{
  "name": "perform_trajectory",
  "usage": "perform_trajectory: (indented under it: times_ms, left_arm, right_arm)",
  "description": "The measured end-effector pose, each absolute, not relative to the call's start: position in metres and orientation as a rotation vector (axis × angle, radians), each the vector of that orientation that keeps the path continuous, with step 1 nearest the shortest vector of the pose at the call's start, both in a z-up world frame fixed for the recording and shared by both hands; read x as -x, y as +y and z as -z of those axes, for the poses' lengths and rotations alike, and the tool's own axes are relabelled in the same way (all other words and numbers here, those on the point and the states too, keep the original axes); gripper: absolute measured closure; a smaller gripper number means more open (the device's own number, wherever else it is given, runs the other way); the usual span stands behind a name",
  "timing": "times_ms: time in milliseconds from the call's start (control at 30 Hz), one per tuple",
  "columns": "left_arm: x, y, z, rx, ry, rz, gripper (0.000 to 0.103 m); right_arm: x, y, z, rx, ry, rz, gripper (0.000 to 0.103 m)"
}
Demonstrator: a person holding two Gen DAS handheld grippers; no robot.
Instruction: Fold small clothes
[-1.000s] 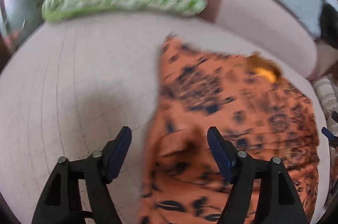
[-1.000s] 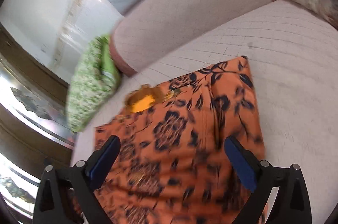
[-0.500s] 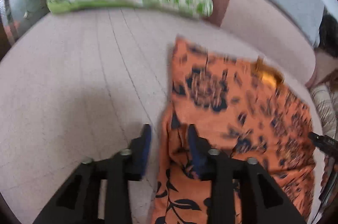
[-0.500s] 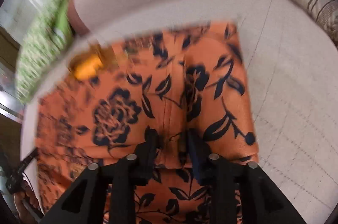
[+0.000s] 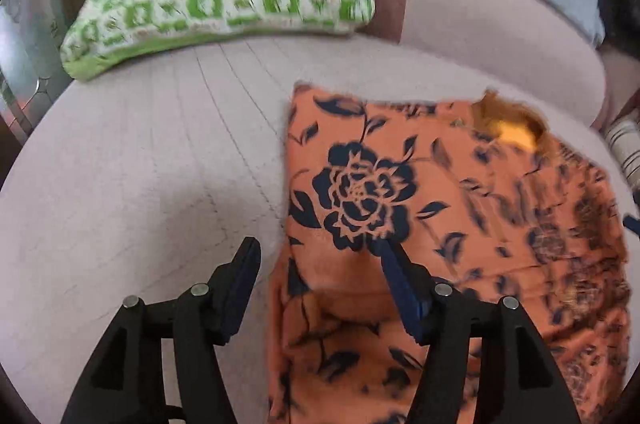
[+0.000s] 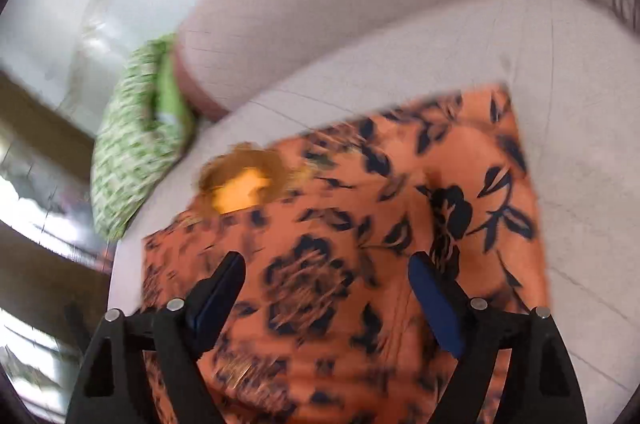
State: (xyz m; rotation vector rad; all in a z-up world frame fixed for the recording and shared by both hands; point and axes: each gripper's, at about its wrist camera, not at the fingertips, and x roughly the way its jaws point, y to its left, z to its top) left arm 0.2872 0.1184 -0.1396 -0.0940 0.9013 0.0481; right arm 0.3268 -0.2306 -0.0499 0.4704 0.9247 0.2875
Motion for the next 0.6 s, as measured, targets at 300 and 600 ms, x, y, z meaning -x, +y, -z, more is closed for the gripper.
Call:
perform_trajectory:
  times_ms: [300, 600]
  left_arm:
    - [-0.120, 0.146, 0.121, 0.172, 0.928, 0.034, 0.026]
    - [-0.036, 0.140, 0.169, 0.216, 1.062, 0.062, 0.026]
  right_arm:
    - [-0.142, -0.314, 0.057, -0.391, 1.094, -0.228, 0.017]
    - [-0.057, -0.327, 0.100, -0.490, 1.178, -0.254, 0.017]
